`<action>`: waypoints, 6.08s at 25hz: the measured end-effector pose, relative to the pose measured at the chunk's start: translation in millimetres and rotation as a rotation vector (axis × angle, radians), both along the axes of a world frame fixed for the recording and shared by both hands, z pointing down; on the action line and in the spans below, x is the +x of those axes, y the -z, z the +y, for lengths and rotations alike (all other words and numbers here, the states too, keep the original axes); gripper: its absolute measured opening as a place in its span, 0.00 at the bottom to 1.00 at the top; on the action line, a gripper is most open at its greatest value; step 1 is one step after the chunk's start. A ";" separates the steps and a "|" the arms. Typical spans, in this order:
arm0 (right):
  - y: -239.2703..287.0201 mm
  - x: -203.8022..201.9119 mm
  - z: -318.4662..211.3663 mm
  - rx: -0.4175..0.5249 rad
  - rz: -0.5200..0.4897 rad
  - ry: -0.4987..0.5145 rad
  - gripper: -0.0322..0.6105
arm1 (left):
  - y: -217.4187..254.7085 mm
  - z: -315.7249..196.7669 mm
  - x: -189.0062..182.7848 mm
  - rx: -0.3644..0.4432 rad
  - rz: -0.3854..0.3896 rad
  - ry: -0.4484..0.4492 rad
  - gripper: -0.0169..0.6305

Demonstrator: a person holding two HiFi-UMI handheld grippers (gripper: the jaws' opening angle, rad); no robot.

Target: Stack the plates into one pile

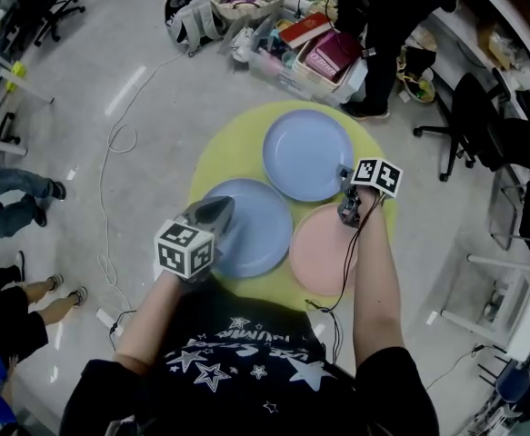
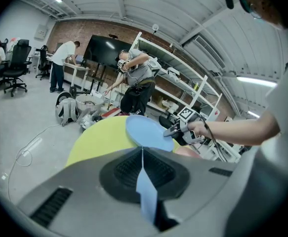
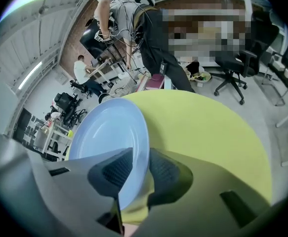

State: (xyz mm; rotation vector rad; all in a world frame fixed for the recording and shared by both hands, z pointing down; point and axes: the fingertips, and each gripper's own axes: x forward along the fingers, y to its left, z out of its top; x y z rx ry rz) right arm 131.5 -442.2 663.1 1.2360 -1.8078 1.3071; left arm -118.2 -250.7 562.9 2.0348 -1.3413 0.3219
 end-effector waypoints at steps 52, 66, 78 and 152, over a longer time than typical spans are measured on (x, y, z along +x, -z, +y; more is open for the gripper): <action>61.3 103.7 141.1 0.184 -0.294 -0.222 0.10 | 11.8 60.1 74.0 0.026 -0.033 -0.058 0.06; 35.1 136.7 205.4 0.117 -0.304 -0.255 0.11 | 1.7 82.6 108.5 0.016 -0.048 -0.069 0.06; 23.5 149.0 225.3 0.107 -0.228 -0.254 0.11 | -0.9 104.2 109.2 0.014 -0.061 -0.047 0.06; 14.5 -113.3 310.5 0.140 -0.296 -0.352 0.20 | -16.6 195.9 -86.7 -0.024 0.004 -0.166 0.06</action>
